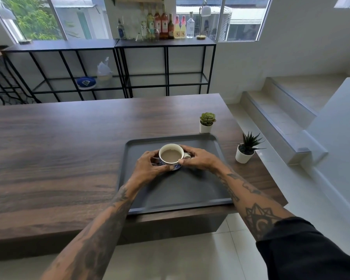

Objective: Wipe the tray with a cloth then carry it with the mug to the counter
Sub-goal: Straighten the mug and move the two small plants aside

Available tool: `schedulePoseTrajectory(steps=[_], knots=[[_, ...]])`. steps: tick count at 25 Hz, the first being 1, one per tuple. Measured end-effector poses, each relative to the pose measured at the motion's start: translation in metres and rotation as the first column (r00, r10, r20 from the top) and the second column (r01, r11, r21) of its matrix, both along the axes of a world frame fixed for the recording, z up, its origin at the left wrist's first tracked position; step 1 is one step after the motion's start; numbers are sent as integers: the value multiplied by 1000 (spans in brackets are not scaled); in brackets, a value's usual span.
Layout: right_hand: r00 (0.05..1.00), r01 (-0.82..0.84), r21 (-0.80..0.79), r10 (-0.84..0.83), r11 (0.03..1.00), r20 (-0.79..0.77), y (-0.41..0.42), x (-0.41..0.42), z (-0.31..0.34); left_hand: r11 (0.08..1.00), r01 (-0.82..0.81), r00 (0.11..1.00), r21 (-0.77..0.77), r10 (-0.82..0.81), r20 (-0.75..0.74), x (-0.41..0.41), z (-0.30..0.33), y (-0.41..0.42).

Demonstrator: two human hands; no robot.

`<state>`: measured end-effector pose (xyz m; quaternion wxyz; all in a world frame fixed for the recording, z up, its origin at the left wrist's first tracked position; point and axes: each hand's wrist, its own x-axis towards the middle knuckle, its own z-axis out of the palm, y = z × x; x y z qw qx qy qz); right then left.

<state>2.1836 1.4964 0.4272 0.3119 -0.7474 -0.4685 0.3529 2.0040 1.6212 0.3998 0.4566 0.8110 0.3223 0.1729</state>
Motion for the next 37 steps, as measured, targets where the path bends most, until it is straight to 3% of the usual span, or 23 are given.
schedulePoseTrajectory(steps=[2, 4, 7, 8, 10, 12, 15, 17, 19, 24, 27, 30, 34, 37], knots=[[998, 23, 28, -21, 999, -63, -13, -7, 7, 999, 30, 998, -23, -31, -52, -8, 6, 7], [983, 132, 116, -115, 984, -140, -46, -2, 14, 999, -45, 998, 9, 45, -52, -21, 19, 25], [928, 364, 201, -336, 909, -160, -116, 20, 12, 968, -150, 988, 204, 152, 3, -18, 55, 49], [878, 479, 209, -465, 852, -118, -136, 29, 8, 959, -129, 991, 252, 132, 3, -2, 67, 51], [688, 711, 230, -725, 665, -32, -157, 48, -4, 964, -20, 998, 265, 34, -49, 48, 85, 43], [617, 773, 206, -786, 600, -27, -157, 68, -14, 978, 93, 987, 188, -65, -149, 109, 89, 29], [719, 691, 178, -691, 700, -75, -139, 91, -22, 988, 108, 969, 111, -80, -233, 181, 78, 16], [749, 650, 208, -663, 731, -13, -127, 101, -30, 989, 65, 973, 136, -33, -227, 211, 64, 17], [736, 640, 250, -673, 726, 70, -121, 107, -39, 993, 35, 980, 108, -13, -197, 232, 48, 20], [747, 606, 335, -661, 721, 72, -120, 111, -43, 994, 3, 992, 109, 11, -124, 250, 18, 12], [756, 584, 367, -650, 724, 80, -116, 110, -26, 991, -42, 995, 129, 53, -81, 233, 30, 16], [820, 480, 428, -565, 766, 90, -73, 98, 10, 972, -161, 985, 169, 168, -30, 163, 58, 56], [944, 260, 515, -326, 817, 42, 49, 16, 53, 877, -410, 893, 249, 442, -88, -28, 65, 111], [991, 117, 424, -131, 898, 5, 135, -81, 59, 839, -531, 829, 121, 543, -131, -157, 50, 113]])
